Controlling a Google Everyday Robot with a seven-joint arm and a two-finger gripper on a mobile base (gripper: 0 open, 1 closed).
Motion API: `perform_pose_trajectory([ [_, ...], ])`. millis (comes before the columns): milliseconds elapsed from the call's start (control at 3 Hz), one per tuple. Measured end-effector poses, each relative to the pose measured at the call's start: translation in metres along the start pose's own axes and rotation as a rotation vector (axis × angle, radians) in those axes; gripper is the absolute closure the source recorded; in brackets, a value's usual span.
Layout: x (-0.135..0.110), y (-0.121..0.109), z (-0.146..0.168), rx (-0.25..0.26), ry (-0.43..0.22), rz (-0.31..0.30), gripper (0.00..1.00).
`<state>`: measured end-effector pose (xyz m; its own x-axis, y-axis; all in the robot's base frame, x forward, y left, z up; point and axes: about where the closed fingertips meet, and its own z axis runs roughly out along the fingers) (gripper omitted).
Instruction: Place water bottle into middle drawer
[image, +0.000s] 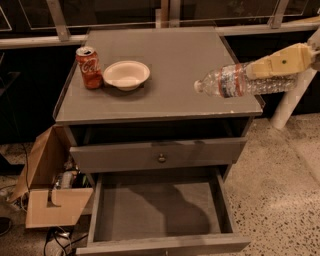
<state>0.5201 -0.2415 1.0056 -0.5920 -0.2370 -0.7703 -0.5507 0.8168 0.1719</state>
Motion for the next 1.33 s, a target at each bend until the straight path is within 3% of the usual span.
perform_pose_trajectory([
  [333,0.0,0.0,0.0,0.0,0.0,0.0,1.0],
  [667,0.028,0.003,0.004,-0.005,0.007,0.087,1.0],
  [1000,0.072,0.013,0.003,-0.027,0.003,0.193,1.0],
  [1333,0.118,0.03,0.01,-0.065,0.044,0.307,1.0],
])
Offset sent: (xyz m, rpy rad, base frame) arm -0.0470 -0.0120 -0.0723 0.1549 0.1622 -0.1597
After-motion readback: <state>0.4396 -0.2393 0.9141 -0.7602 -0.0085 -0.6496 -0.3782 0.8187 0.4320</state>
